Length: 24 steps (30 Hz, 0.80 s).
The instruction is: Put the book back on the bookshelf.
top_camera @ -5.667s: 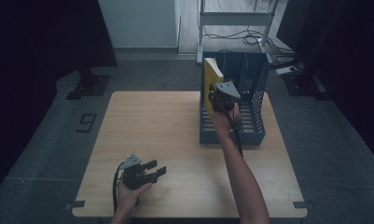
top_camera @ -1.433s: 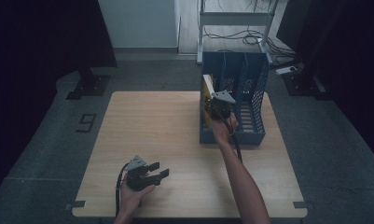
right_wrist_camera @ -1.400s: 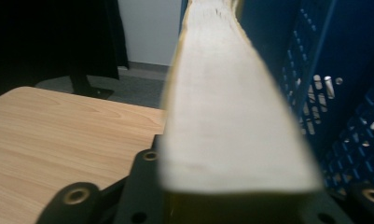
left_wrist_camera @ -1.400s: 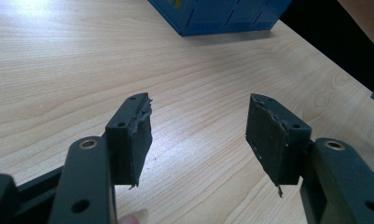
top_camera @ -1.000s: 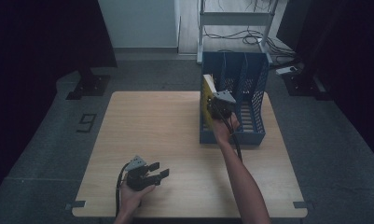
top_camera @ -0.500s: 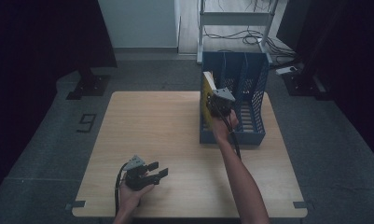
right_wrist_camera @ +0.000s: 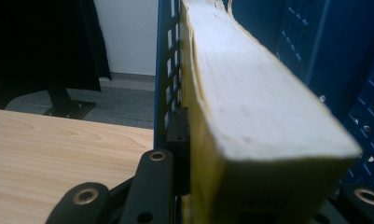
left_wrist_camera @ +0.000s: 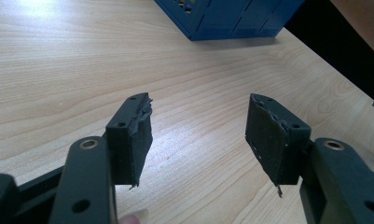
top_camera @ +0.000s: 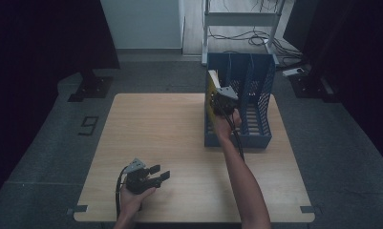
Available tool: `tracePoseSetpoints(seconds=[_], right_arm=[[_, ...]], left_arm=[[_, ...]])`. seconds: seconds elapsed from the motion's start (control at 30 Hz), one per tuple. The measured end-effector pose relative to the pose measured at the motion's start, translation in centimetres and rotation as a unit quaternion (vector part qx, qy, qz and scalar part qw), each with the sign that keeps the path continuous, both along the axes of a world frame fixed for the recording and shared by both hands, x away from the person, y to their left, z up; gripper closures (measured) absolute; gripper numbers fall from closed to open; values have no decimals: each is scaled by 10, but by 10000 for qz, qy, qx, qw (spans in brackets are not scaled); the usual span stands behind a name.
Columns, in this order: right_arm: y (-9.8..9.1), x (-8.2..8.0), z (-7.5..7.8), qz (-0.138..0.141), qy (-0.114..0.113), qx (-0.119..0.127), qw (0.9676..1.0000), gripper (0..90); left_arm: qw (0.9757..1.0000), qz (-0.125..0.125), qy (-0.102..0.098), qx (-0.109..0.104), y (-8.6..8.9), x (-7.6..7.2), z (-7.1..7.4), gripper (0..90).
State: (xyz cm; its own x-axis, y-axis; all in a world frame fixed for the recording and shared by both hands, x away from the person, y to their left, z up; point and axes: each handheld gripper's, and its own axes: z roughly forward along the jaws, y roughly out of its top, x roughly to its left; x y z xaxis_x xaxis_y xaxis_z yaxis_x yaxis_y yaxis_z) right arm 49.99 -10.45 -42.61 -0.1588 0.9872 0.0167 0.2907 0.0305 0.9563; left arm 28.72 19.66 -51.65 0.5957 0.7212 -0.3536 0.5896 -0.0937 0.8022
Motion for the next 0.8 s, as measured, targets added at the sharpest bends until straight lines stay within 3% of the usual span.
tracePoseSetpoints(seconds=[0.4, 0.8], right_arm=[[-1, 10, -6, -64, -1, 1, 10000, 749], [5, 25, 0, -145, -71, -19, 9999, 749]], left_arm=[[10000, -3, 19, -23, 1, 0, 0, 408], [10000, 21, 25, -75, 5, 0, -1, 408]])
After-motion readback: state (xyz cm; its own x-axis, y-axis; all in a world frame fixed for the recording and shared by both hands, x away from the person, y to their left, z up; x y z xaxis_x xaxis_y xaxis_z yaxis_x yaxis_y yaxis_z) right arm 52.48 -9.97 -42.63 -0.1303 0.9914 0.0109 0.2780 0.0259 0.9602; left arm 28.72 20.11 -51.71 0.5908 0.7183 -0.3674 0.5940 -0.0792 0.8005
